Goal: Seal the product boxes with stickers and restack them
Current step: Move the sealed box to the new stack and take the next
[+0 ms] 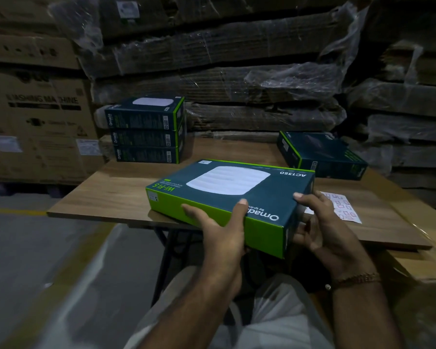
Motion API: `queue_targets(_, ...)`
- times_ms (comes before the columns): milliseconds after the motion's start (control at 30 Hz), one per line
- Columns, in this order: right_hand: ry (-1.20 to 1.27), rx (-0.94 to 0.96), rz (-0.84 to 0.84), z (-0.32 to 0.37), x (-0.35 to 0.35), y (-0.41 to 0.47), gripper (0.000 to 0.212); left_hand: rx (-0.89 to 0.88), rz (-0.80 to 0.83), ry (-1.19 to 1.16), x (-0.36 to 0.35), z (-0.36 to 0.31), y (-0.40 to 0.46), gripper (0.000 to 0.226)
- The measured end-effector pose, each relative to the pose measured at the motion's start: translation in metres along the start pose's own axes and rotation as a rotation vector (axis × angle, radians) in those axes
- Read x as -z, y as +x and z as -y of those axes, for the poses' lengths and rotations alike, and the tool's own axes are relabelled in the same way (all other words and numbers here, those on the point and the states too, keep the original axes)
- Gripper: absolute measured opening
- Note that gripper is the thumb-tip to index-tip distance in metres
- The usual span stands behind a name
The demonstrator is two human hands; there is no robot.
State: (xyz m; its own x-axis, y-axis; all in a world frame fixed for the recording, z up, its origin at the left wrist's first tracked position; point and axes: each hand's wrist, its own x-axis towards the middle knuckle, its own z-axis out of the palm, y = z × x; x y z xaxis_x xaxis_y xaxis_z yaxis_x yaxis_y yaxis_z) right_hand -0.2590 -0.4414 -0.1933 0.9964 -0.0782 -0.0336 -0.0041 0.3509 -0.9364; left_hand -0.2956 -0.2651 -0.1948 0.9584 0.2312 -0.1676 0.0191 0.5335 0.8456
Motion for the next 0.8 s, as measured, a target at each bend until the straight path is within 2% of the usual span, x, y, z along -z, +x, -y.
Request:
queue_targets(67, -0.028, 0.026, -0.026, 0.001, 0.005, 0.001, 0.106, -0.015, 0.006, 0.035, 0.005, -0.003, 0.005, 0.127)
queue_targets(133, -0.066, 0.035, -0.073, 0.002, 0.008, 0.001, 0.116, -0.023, 0.033, 0.072, 0.013, -0.008, 0.012, 0.128)
queue_targets(267, -0.096, 0.037, -0.093, 0.003, 0.010, 0.000, 0.089, -0.017, 0.098, 0.116, 0.021, -0.017, 0.023, 0.116)
queue_targets(333, -0.078, 0.036, -0.110, 0.003, 0.008, -0.001, 0.095, -0.022, 0.074, 0.118, 0.023, -0.018, 0.026, 0.107)
queue_targets(433, -0.064, 0.049, -0.139, 0.005, 0.003, -0.004, 0.117, -0.038, 0.031, 0.125, 0.021, -0.020, 0.016, 0.103)
queue_targets(600, -0.145, 0.126, -0.261, 0.012, -0.010, -0.010, 0.099, -0.008, 0.125, 0.038, 0.016, -0.022, 0.000, 0.085)
queue_targets(700, -0.209, 0.214, -0.318, 0.019, -0.017, -0.017, 0.081, 0.048, 0.169, 0.067, 0.017, -0.035, -0.001, 0.072)
queue_targets(800, -0.339, 0.301, -0.382, 0.022, -0.016, -0.021, 0.089, 0.085, 0.209, 0.119, 0.020, -0.052, 0.007, 0.048)
